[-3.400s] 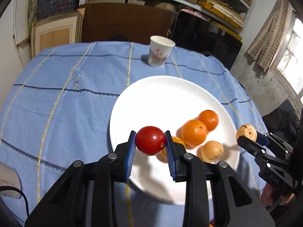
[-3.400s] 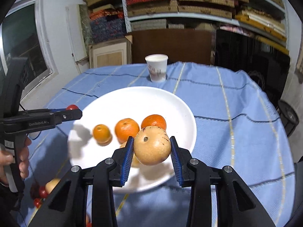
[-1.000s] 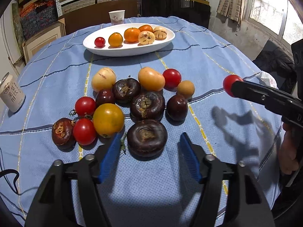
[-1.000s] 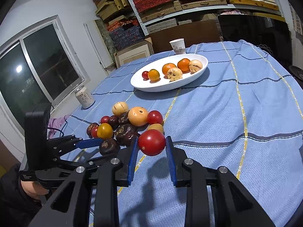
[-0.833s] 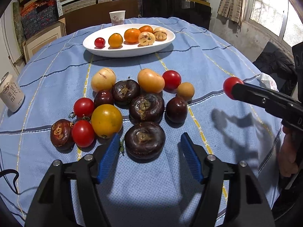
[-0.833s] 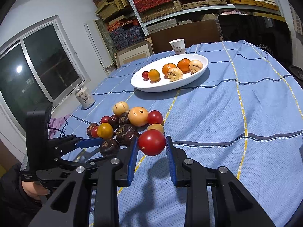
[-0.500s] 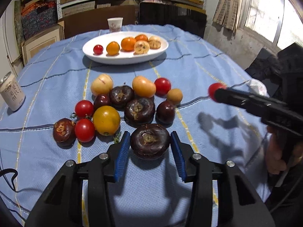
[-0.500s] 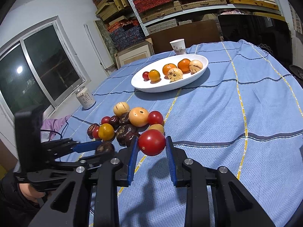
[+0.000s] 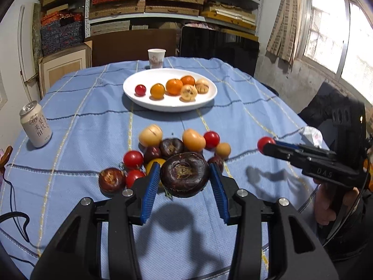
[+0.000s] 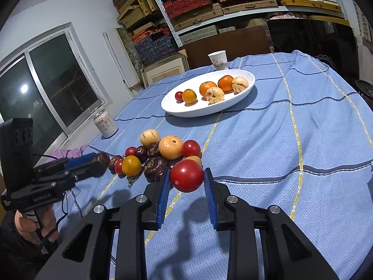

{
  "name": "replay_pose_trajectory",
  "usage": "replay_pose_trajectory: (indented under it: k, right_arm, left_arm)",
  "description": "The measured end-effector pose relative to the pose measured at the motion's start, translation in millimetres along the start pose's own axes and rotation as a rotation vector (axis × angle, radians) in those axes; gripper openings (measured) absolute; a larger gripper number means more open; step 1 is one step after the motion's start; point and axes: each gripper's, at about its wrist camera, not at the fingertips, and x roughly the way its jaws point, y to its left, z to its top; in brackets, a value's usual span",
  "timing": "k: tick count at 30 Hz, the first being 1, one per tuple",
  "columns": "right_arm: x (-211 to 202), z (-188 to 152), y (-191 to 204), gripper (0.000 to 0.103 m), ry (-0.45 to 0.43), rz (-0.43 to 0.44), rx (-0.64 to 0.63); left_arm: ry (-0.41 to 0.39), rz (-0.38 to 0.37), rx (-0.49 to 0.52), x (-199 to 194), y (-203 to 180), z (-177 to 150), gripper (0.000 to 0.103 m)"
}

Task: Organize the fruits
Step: 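Set the purple fruit and red tomato onto the white plate, opening both tools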

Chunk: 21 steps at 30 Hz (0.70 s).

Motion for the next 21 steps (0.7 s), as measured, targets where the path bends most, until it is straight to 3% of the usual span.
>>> replay_pose_trajectory:
  k: [4,12,16,21]
  right_arm:
    - [-4,18,8,0.029,-0.013,-0.019,-0.052]
    - [9,102,20,0.029,-0.064,-0.107,-0.181]
    - [36,135,12,0.029,-0.051,-0.142,-0.19]
    - [81,163,-10,0.029,-0.005,-0.182,-0.168]
  left_arm:
    - [-0.024,0.007,0.002,0,11,25,0.043]
    - [-0.052,0.029,0.019,40,28,101,0.043]
    - [-0.016,0.035,-0.001,83,41,133,0.043]
    - [0.053,0.053,-0.01,132,53,146,0.043]
